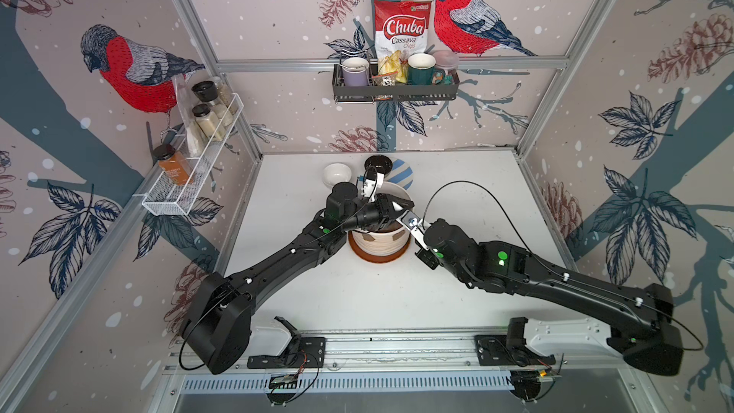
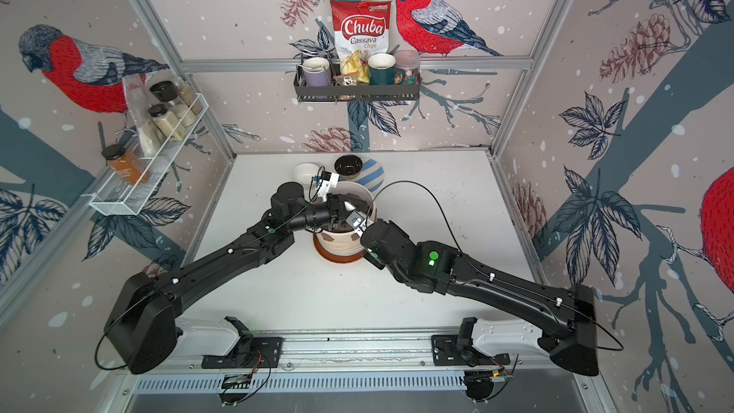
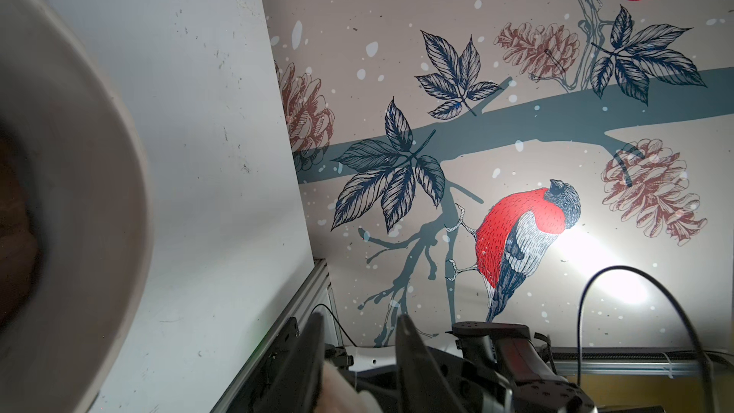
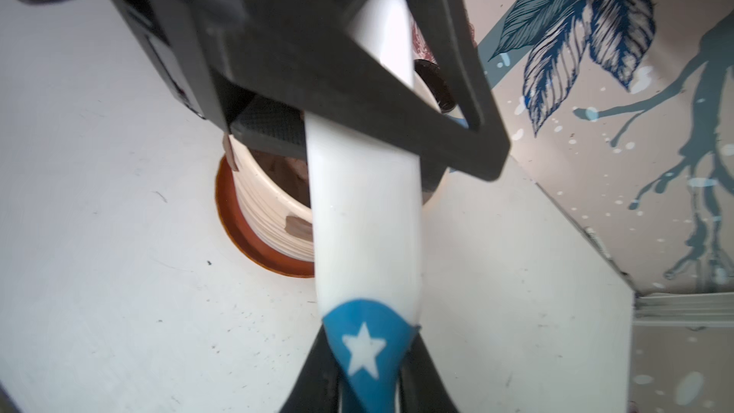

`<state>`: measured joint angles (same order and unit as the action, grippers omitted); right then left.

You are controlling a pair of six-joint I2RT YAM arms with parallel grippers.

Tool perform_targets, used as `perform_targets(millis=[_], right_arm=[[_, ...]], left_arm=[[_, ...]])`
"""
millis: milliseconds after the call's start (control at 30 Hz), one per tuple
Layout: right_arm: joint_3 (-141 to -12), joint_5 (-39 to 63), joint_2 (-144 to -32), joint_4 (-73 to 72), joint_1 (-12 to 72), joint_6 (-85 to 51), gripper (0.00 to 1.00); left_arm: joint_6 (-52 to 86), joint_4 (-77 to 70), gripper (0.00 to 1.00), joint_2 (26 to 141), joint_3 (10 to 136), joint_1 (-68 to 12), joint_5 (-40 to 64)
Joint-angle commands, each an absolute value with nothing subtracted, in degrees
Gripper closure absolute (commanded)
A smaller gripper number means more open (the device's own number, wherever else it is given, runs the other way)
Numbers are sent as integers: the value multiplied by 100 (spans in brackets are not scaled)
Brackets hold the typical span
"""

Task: Scrub the dried mud off the ceramic pot
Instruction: Pick up the brush from the center of the board.

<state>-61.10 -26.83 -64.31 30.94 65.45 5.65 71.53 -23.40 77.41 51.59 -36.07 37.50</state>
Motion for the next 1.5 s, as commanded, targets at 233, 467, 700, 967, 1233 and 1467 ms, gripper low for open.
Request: perform_targets(millis=[233,467,700,967,1233,1467], right_arm=[[-5771,-199,-5495,2489,5235,-982,62],[-5786,3081,-5502,2422,3746,-2183,27],[-5746,4765,-5923,1833,3196,-3219,26],[-5642,5398,-6186,1410,3120,-3658,44],[-5640,5374,-6336,1431,3121,-3630,76],[-5683,5396,-6468,1565,3120,-3453,100]], left_arm=[[7450,-2907,80,7811,5073,-3595,3835],[7614,-3311,82,7936,5050,-3594,4001],[7684,-3411,82,7922,5026,-3595,4027],[7597,-3301,81,7926,5054,-3595,4007],[7594,-3327,81,7989,5120,-3594,4030],[7521,-3236,70,7946,5147,-3588,4067]])
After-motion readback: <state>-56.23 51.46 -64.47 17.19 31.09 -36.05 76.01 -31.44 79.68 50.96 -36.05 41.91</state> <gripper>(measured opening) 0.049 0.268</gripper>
